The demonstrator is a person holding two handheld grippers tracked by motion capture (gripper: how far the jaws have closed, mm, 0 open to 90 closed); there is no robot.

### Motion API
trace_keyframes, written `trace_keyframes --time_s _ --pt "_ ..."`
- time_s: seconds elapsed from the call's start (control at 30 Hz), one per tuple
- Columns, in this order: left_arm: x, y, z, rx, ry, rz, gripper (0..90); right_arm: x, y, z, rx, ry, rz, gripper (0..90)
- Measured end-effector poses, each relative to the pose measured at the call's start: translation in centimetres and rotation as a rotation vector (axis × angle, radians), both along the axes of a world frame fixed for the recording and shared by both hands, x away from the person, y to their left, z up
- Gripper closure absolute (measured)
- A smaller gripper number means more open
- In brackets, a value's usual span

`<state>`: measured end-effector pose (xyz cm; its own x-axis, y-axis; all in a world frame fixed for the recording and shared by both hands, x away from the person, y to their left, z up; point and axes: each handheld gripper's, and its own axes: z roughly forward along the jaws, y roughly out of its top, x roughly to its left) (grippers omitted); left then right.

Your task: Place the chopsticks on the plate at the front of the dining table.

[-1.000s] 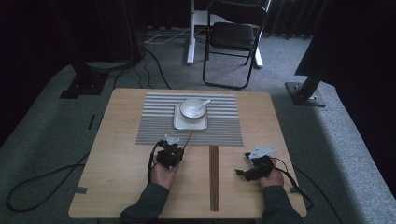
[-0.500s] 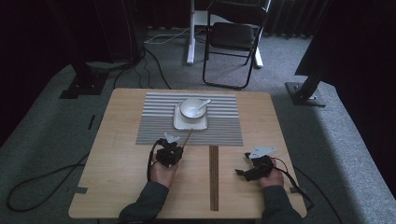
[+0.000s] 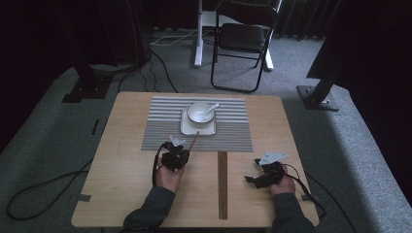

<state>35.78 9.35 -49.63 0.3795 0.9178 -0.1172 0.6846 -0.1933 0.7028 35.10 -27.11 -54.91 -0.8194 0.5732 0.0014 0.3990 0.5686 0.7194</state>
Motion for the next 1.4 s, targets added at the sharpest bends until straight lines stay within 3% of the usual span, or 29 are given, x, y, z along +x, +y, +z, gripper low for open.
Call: trace_keyframes --time_s 1.4 --pt "1.3 1.3 0.1 -0.008 0.002 0.043 84.4 0.0 0.0 0.0 -0.001 -0.001 0.001 11.6"
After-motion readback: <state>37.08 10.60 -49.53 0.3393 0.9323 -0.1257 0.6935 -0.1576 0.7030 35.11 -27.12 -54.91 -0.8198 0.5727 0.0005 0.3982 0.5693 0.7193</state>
